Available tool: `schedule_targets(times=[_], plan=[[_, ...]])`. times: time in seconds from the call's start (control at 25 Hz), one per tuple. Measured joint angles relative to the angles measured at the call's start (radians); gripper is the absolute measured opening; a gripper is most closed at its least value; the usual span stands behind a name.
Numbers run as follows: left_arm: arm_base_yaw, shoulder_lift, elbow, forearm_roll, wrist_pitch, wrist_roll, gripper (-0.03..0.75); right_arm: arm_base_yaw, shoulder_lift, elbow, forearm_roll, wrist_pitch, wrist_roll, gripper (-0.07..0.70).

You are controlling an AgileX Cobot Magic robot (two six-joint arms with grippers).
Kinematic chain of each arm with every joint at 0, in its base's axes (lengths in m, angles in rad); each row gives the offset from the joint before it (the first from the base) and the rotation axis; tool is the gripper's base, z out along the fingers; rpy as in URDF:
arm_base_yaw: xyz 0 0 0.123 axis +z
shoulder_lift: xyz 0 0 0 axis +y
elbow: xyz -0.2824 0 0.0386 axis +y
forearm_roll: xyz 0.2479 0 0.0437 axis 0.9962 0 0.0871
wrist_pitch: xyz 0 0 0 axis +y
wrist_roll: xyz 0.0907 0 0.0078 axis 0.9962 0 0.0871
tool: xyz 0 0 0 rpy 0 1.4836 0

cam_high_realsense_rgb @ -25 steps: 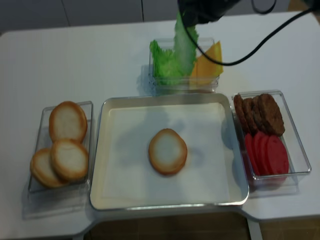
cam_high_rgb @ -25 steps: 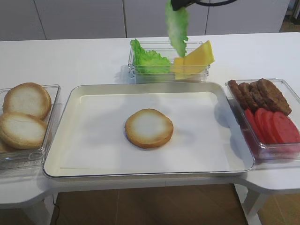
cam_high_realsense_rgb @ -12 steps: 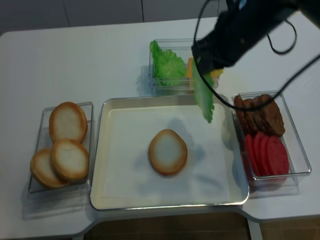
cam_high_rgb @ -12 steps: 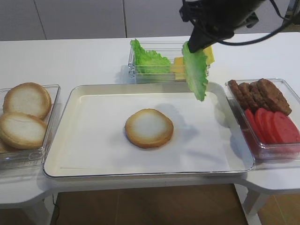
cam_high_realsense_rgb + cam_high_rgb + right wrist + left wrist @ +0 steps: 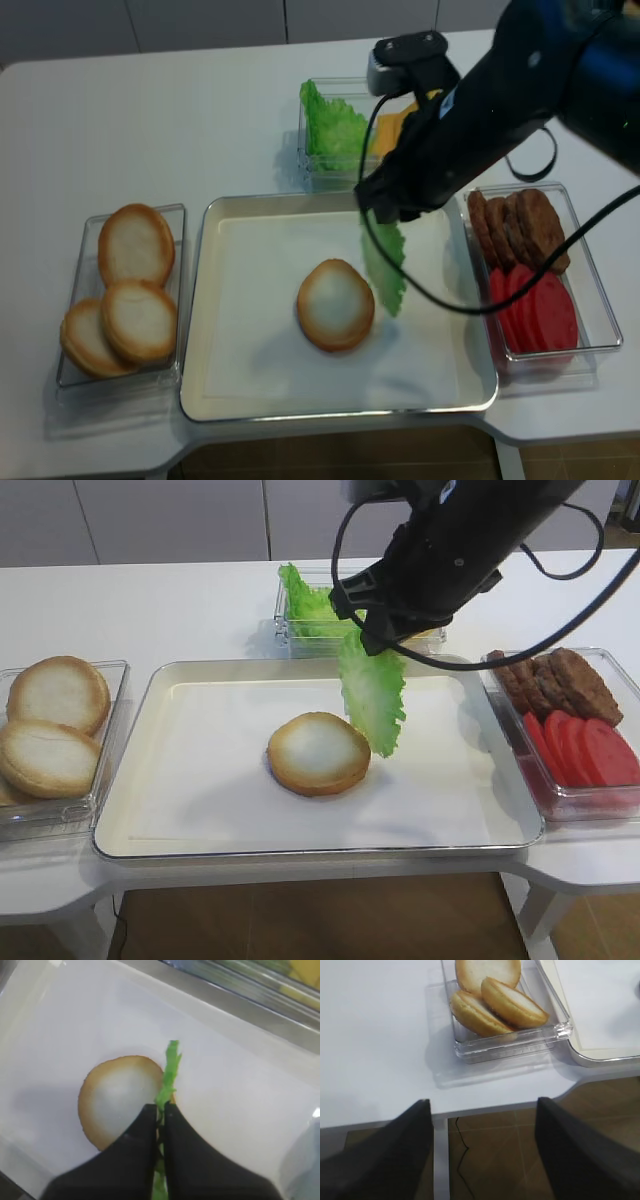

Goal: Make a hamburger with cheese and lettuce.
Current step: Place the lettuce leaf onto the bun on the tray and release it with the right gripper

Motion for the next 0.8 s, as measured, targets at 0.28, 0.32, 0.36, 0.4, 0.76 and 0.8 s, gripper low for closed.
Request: schedule_targets(times=[0.28, 0.32, 0.36, 0.4, 0.76, 0.8], plan=[[0.0, 0.0, 0.0, 0.0, 0.0, 0.0, 0.478, 0.085, 0.0, 0.0, -0.191, -0.048, 0.111, 0.038], [0.0, 0.0, 0.0, 0.0, 0.0, 0.0, 0.478, 0.089, 0.0, 0.0, -0.191, -0.049, 0.111, 0.038], [0.0, 0.0, 0.0, 0.0, 0.0, 0.0, 0.478, 0.092, 0.0, 0.001, -0.189, -0.051, 0.113, 0.038], [0.0, 0.0, 0.0, 0.0, 0.0, 0.0, 0.478, 0.092, 0.0, 0.001, -0.188, -0.054, 0.113, 0.038], [0.0, 0.0, 0.0, 0.0, 0.0, 0.0, 0.478, 0.092, 0.029, 0.001, -0.193, -0.058, 0.116, 0.038], [0.0, 0.0, 0.0, 0.0, 0.0, 0.0, 0.478, 0.092, 0.029, 0.001, -0.204, -0.058, 0.116, 0.038]])
